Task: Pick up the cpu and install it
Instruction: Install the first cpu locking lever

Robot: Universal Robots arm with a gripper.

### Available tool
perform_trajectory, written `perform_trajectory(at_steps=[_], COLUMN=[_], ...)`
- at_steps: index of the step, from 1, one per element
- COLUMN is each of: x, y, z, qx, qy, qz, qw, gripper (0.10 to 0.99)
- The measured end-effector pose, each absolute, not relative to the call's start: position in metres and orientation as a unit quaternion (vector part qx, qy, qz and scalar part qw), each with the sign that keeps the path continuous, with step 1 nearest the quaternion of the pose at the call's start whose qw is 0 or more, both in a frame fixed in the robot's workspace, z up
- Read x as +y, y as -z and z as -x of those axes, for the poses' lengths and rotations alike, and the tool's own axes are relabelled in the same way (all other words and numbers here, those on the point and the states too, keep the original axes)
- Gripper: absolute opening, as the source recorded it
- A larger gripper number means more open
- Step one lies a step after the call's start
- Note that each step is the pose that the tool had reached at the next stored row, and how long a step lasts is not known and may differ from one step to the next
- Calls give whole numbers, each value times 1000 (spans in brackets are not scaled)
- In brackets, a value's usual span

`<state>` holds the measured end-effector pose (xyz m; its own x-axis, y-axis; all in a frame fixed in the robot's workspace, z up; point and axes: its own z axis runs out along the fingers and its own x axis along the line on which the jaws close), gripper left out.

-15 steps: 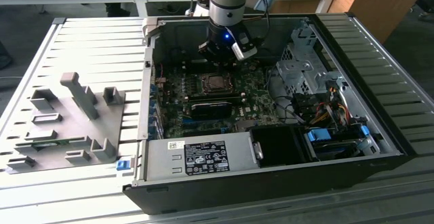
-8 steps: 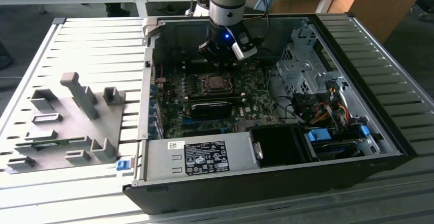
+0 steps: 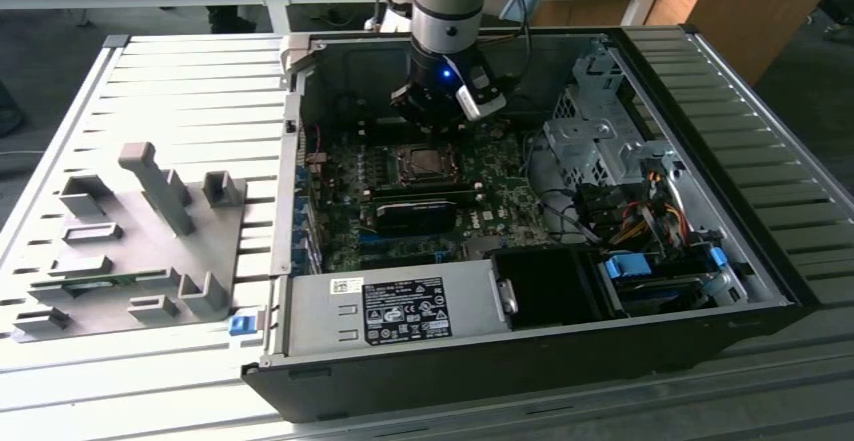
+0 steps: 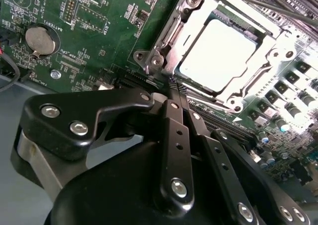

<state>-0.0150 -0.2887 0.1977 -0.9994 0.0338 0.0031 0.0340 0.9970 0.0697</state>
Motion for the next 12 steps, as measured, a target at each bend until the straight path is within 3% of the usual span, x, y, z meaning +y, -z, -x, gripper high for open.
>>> perform_trajectory(at_steps=[12], x=[-289], y=[-198], z=[15], qx=[-999], qy=[33], qz=[17], qw=[1], gripper=[106])
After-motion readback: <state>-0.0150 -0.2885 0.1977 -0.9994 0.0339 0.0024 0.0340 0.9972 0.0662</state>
